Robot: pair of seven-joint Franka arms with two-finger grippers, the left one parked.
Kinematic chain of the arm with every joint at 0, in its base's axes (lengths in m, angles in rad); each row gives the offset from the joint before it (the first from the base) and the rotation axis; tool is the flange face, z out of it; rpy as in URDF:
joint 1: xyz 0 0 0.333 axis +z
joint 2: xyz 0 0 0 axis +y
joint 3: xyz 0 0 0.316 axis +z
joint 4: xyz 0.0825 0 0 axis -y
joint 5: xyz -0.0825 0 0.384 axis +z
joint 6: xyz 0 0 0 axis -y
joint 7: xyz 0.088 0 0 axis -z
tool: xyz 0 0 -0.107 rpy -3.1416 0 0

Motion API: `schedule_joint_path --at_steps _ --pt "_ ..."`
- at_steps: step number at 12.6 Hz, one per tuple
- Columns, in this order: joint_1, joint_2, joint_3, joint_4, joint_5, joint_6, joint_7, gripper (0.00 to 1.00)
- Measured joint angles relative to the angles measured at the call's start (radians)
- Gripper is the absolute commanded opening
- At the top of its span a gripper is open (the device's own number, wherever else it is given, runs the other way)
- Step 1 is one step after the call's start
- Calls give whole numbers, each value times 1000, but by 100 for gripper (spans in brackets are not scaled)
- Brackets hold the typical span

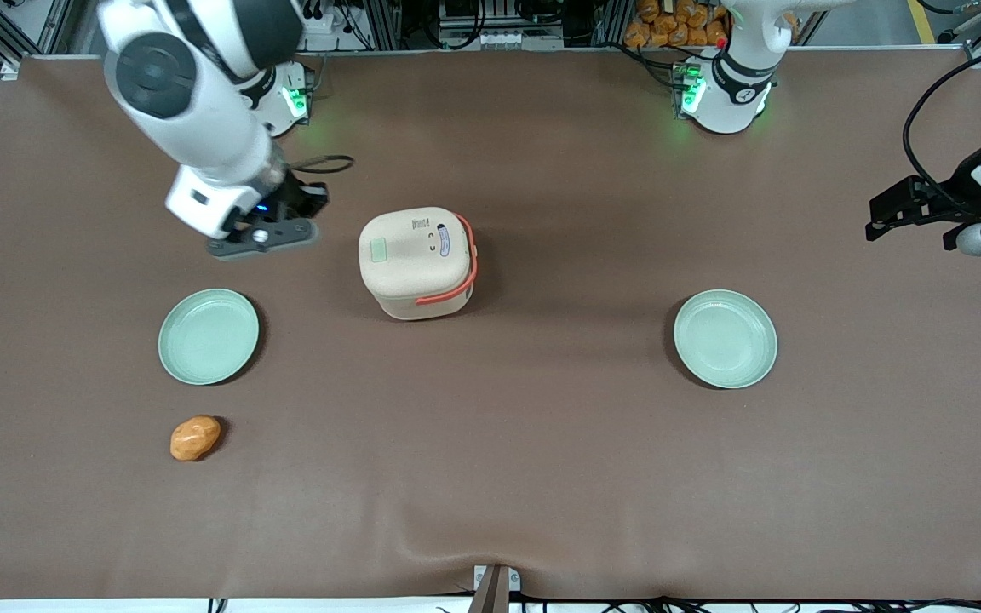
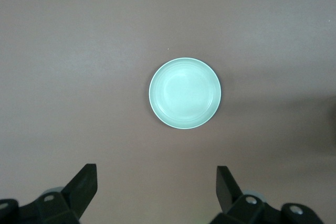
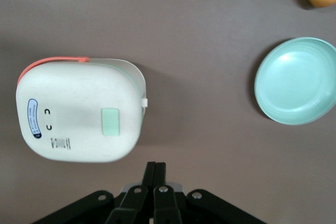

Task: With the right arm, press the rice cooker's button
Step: 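Move the right gripper over the white rice cooker's lid button, then lower the right gripper and press down on the lid button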

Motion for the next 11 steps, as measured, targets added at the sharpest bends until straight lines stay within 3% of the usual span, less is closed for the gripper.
schedule_joint_path --at_steps 3,11 --pt "28 7 0 -88 0 132 4 0" --pt "90 114 0 -109 1 253 60 0"
